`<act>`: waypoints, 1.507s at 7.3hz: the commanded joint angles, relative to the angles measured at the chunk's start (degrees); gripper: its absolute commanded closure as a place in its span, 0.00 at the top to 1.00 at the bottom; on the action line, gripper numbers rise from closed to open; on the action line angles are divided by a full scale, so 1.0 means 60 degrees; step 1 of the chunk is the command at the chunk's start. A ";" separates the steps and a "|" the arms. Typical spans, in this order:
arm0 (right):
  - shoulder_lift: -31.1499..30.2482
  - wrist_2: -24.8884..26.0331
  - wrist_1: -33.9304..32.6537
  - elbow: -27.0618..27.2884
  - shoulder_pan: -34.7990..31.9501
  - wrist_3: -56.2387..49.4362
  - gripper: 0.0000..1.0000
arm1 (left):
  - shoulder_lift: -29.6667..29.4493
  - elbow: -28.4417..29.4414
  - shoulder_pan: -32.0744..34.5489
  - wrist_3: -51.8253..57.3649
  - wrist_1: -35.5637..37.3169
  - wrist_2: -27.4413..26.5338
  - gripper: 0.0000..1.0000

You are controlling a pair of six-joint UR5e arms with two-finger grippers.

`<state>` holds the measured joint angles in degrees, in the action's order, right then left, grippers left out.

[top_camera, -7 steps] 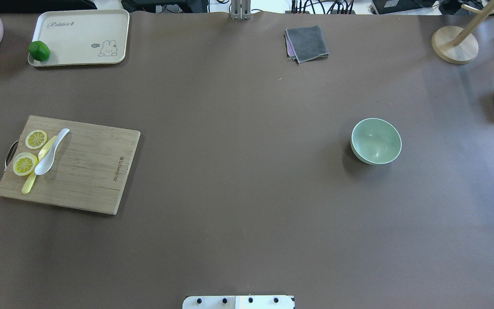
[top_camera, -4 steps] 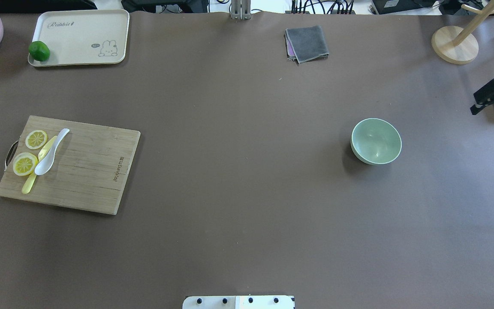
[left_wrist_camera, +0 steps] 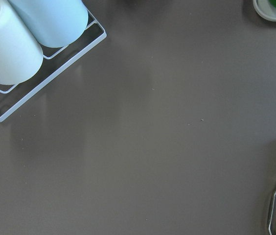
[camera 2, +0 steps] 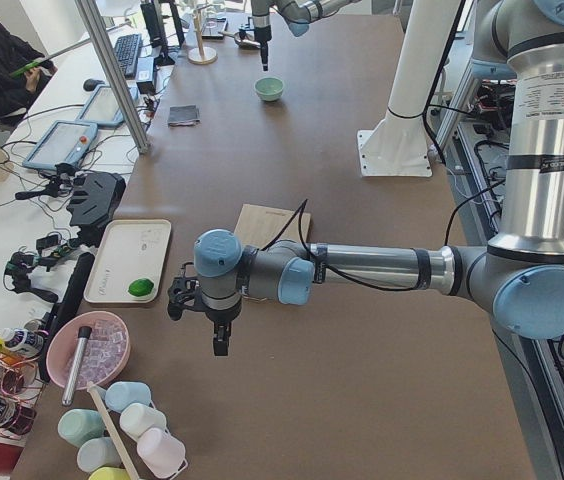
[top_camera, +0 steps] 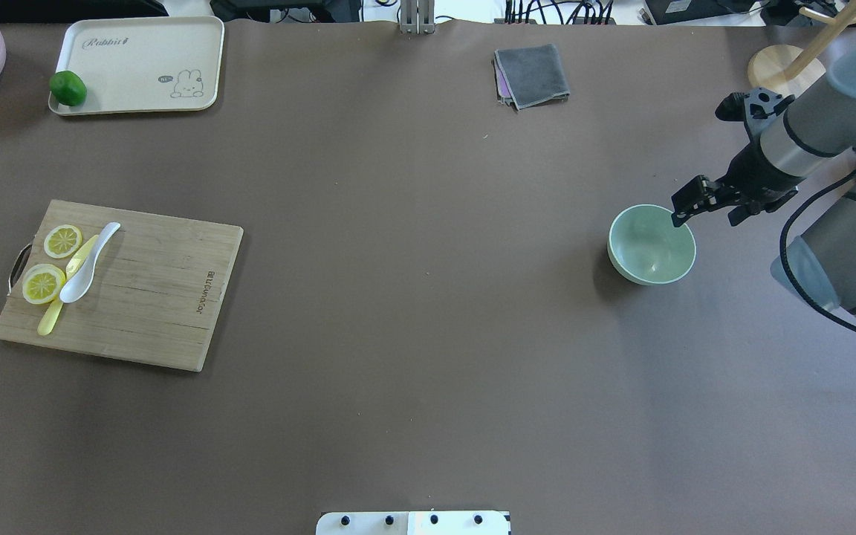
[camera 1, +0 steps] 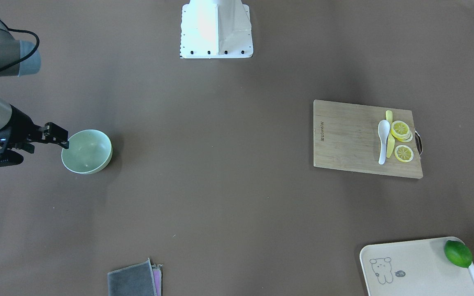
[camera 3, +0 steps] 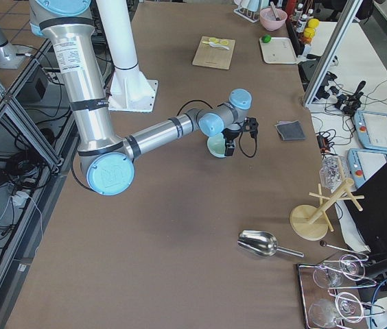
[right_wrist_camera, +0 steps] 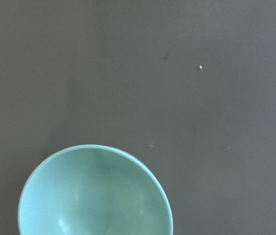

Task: Place spoon in bowl
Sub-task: 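Reach the right gripper to the pale green bowl and grip its rim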

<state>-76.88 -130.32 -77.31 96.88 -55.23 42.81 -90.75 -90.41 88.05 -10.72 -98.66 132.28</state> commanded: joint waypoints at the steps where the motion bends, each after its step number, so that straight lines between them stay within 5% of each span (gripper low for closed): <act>1: -0.0251 0.0377 0.0566 -0.0223 0.0430 0.0570 1.00 | -0.0269 0.0316 0.0003 0.0015 0.0007 0.0000 0.98; 4: -0.0122 0.0348 0.0580 -0.0911 0.0781 0.0570 1.00 | -0.0299 0.0391 -0.0011 0.0000 0.0022 0.0000 0.98; 5: -0.0063 0.0334 0.0580 -0.0956 0.0841 0.0614 0.88 | -0.0314 0.0435 -0.0011 0.0015 0.0022 0.0014 0.98; 6: -0.0063 0.0319 0.0580 -0.0956 0.0841 0.0788 0.38 | -0.0357 0.0450 -0.0011 0.0015 0.0022 0.0014 0.98; 7: -0.0063 0.0276 0.0580 -0.0956 0.0841 0.0804 0.00 | -0.0358 0.0435 -0.0011 0.0000 0.0022 0.0000 0.98; 11: 0.0419 -0.0485 0.0566 -0.0927 0.0812 0.1593 0.00 | -0.0358 0.0318 -0.0011 0.0000 0.0037 0.0014 0.98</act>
<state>-75.29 -131.52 -73.98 91.26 -50.31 50.07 -92.90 -88.32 88.00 -10.72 -98.47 132.36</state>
